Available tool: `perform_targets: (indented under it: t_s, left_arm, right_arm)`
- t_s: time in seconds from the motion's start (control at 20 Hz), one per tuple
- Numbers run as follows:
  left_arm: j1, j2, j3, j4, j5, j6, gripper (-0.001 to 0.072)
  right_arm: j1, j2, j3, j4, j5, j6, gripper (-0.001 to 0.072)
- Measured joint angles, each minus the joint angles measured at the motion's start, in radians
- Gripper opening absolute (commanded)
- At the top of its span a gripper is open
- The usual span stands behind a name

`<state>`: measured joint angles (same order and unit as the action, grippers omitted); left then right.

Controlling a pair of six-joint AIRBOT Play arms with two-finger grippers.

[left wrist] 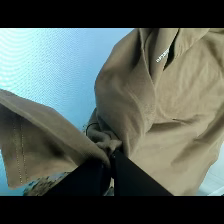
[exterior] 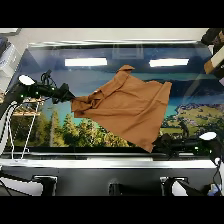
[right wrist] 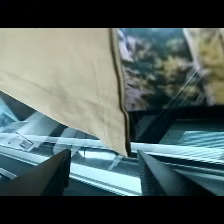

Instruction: Fold the clothes and pants, and hang the long-sleeved shirts on hangers.

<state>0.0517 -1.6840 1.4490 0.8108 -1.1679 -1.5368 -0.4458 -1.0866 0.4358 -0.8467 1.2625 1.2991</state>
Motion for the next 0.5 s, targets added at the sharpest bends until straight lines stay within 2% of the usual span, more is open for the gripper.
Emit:
perform_targets:
  t_s: [0.5]
  left_arm:
    - [0.0, 0.0, 0.0, 0.0, 0.0, 0.0, 0.0023]
  right_arm:
    - [0.001, 0.035, -0.145, 0.135, -0.138, -0.03, 0.0473]
